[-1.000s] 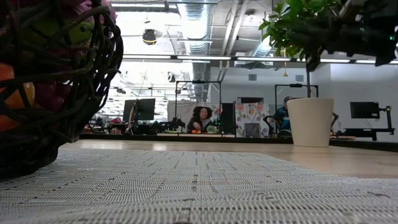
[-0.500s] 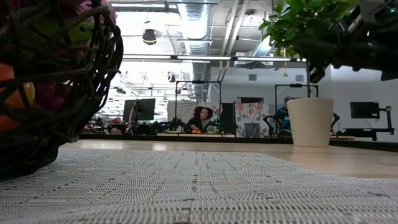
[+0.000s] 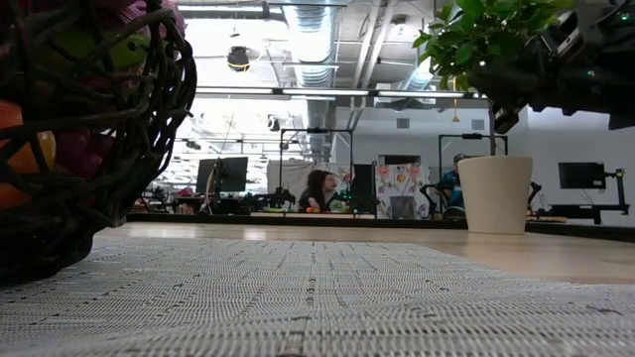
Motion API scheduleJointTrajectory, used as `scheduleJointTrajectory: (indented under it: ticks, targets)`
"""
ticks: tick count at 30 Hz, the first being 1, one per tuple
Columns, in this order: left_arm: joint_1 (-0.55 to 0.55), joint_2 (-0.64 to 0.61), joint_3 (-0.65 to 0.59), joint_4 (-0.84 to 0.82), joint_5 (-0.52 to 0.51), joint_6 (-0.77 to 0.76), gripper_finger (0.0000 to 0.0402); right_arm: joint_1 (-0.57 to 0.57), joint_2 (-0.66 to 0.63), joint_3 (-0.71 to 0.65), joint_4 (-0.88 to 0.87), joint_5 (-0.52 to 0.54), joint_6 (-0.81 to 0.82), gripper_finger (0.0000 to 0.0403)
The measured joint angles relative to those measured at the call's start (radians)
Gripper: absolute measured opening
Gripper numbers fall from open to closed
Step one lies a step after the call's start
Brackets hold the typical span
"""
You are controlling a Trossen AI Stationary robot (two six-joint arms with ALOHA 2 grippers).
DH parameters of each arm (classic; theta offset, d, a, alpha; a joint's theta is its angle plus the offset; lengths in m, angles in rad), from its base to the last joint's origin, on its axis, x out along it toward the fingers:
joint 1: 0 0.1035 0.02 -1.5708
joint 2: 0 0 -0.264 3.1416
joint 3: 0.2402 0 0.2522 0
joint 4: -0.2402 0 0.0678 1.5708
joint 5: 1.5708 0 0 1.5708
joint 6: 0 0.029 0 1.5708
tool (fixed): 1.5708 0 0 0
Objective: Build produce basket
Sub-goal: Return to Home Position
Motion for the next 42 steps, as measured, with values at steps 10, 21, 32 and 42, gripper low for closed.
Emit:
scheduleJointTrajectory:
  ticks: [10, 21, 32, 42]
  targets:
    - [0.001, 0.0, -0.001, -0.009, -0.042, 0.093, 0.0236, 0.0, 0.0, -0.001, -0.122, 0.003, -0.003, 0.0104]
    - [0.0, 0.003, -0.002, -0.031, -0.038, 0.099, 0.0236, 0.0, 0.0, -0.002, -0.199, 0.003, -0.011, 0.0104]
    - [0.0, 0.003, -0.002, -0.03, -0.037, 0.083, 0.0236, 0.0, 0.0, -0.002, -0.299, 0.003, -0.011, 0.0104]
    - [0.0, 0.003, -0.002, -0.03, -0.036, 0.082, 0.0236, 0.0, 0.0, -0.002, -0.393, 0.003, -0.011, 0.0104]
